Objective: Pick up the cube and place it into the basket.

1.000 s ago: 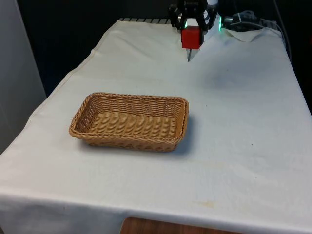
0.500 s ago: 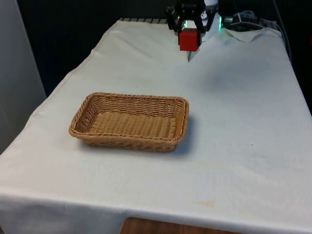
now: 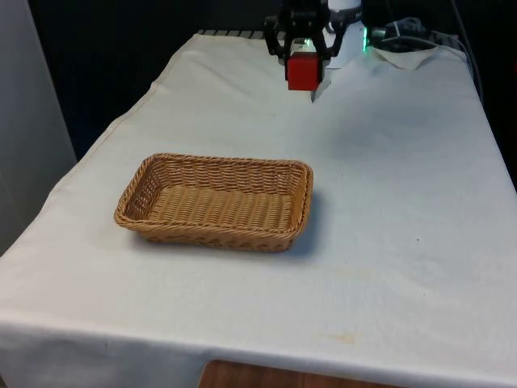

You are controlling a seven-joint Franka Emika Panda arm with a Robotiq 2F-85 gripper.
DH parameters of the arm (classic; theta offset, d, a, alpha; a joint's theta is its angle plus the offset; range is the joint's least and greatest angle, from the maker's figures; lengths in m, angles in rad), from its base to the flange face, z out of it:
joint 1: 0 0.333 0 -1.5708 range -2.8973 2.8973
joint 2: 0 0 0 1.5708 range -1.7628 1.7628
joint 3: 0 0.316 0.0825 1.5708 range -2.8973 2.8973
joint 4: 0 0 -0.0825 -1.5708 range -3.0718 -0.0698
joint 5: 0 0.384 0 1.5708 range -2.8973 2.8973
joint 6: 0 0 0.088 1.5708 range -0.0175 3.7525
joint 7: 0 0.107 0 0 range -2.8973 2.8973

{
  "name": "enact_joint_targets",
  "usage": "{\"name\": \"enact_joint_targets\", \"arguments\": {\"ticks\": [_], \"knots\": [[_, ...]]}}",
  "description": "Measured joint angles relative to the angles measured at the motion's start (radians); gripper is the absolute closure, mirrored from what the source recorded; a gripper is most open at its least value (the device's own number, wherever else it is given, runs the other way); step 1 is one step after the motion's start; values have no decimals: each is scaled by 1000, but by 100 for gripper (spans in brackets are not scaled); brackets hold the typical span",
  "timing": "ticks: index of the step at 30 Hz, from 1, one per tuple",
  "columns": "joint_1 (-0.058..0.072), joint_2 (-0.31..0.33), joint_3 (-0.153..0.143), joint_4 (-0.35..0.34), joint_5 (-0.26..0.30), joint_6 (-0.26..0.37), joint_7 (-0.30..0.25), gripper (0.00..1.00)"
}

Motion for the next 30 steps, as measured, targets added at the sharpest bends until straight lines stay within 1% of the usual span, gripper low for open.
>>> {"name": "enact_joint_targets", "arguments": {"ticks": [7, 9, 10, 19, 20, 24, 25, 30], "knots": [[-1, 45, -14, 52, 25, -5, -52, 99], [-1, 65, -20, 77, 36, -14, -72, 99], [-1, 65, -20, 77, 36, -14, -72, 99], [-3, 133, -32, 162, 57, -44, -116, 99], [-3, 133, -32, 162, 57, -44, -116, 99], [-4, 167, -36, 205, 67, -63, -134, 99], [-4, 183, -38, 224, 73, -69, -146, 99], [-5, 215, -43, 259, 81, -78, -168, 99]]}}
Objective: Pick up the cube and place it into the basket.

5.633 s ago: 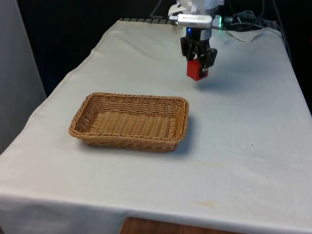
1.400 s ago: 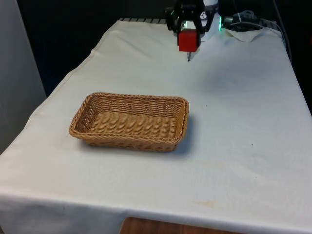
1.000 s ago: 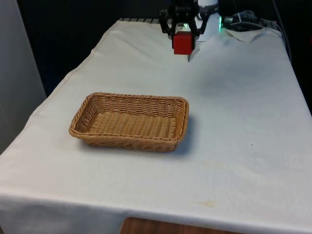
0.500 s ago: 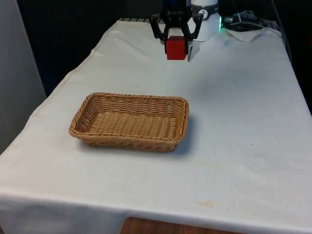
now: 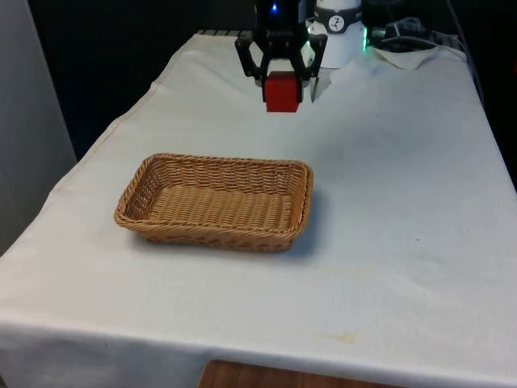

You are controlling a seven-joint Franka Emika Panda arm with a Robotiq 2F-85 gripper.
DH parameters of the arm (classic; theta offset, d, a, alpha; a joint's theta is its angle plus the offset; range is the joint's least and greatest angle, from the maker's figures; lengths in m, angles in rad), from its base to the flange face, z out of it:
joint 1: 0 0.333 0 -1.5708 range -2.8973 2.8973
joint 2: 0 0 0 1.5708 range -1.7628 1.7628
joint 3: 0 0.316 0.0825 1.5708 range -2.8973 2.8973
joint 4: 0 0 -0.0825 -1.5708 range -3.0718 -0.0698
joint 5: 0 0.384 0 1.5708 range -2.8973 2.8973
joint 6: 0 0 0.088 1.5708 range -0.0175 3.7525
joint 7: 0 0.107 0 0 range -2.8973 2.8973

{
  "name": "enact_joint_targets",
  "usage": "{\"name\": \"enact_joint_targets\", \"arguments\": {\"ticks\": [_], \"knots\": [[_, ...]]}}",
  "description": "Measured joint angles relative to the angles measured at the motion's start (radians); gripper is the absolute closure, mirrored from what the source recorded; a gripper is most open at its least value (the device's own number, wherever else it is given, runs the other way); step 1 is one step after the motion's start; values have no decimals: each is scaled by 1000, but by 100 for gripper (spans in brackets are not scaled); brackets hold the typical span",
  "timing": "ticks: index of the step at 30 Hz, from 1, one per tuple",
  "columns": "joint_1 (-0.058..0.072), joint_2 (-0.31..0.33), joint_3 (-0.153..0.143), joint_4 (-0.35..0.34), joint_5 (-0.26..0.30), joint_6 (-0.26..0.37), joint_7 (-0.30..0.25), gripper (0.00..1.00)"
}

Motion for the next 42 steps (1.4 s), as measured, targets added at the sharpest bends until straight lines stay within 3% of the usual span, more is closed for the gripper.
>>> {"name": "enact_joint_targets", "arguments": {"ticks": [19, 35, 42], "knots": [[-3, 120, -16, 117, 26, -5, -107, 99], [-14, 203, -29, 209, 40, -5, -162, 99], [-23, 273, -40, 289, 84, -9, -208, 99]]}}
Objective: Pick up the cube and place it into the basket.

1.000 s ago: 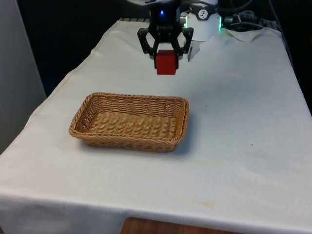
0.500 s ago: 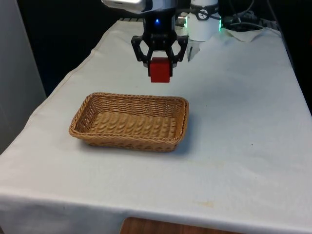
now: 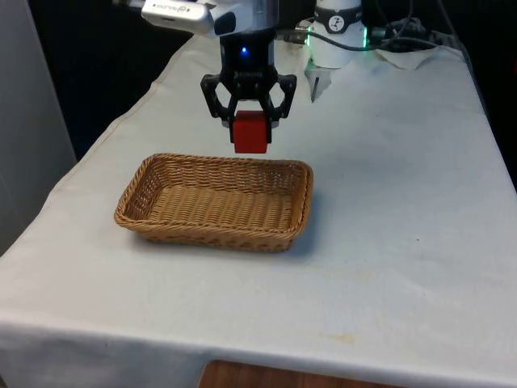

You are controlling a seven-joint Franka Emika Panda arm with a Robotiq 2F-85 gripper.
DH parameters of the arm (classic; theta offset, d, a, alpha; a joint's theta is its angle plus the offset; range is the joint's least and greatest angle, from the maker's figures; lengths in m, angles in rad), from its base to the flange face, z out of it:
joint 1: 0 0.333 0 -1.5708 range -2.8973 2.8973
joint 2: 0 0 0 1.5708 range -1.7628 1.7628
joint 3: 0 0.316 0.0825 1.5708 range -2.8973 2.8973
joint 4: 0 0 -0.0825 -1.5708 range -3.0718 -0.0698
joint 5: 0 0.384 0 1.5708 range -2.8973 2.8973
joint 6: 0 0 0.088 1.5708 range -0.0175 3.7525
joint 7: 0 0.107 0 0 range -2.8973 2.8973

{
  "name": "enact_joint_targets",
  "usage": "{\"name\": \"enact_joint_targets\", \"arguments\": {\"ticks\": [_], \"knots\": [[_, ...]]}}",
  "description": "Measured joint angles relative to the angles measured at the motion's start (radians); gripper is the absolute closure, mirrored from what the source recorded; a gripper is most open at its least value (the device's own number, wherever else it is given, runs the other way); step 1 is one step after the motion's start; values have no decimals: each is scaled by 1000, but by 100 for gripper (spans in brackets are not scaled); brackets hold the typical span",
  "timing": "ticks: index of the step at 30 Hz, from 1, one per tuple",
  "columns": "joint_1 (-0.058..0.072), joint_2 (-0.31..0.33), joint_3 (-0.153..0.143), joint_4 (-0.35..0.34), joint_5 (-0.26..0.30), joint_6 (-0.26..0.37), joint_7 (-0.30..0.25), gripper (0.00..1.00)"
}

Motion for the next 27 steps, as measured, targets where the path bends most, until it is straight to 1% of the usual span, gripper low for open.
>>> {"name": "enact_joint_targets", "arguments": {"ticks": [8, 9, 12, 15, 18, 21, 27], "knots": [[-4, 51, -11, 62, 31, -11, -29, 99], [-6, 63, -14, 75, 38, -11, -36, 99], [-6, 69, -15, 80, 42, -11, -40, 99], [-9, 83, -18, 94, 52, -11, -53, 99], [-12, 102, -23, 112, 64, -11, -73, 99], [-12, 112, -25, 121, 67, -11, -82, 99], [-19, 143, -29, 147, 87, -11, -122, 99]]}}
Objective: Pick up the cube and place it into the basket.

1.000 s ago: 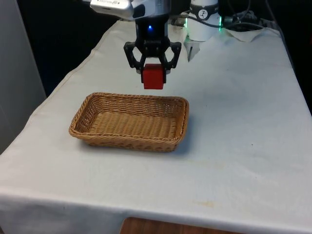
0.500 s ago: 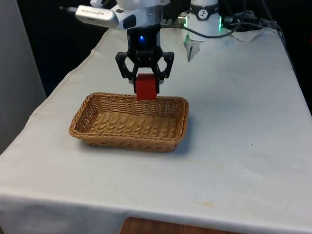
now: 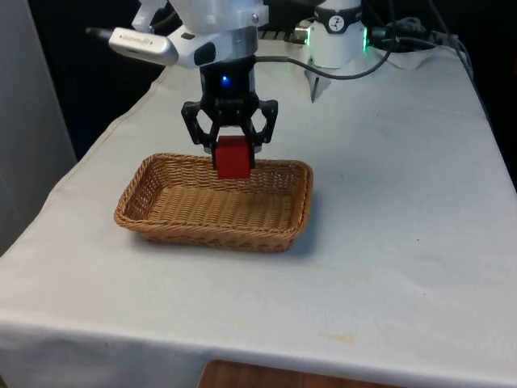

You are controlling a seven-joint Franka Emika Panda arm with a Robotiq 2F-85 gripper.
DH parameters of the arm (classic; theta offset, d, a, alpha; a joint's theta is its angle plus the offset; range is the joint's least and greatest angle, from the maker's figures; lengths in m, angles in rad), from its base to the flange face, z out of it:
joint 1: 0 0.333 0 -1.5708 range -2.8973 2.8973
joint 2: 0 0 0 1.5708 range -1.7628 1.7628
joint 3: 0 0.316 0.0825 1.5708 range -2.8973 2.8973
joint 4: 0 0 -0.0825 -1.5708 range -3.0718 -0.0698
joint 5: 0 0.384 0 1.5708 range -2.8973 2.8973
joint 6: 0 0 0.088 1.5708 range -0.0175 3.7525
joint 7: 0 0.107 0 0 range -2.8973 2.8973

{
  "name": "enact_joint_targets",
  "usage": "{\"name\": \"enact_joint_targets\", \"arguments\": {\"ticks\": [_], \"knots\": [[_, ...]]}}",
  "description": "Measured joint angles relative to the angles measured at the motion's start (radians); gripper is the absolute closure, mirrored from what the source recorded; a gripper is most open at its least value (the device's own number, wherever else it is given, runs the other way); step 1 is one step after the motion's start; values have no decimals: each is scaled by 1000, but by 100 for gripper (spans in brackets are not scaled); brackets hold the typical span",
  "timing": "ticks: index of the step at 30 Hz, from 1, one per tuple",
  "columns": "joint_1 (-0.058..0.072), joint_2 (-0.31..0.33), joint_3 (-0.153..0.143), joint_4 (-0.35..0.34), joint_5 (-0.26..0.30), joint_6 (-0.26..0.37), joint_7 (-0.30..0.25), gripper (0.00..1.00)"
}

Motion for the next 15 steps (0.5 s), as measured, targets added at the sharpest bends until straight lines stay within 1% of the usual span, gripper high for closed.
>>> {"name": "enact_joint_targets", "arguments": {"ticks": [15], "knots": [[-8, 18, 0, 8, 5, 0, -16, 99]]}}
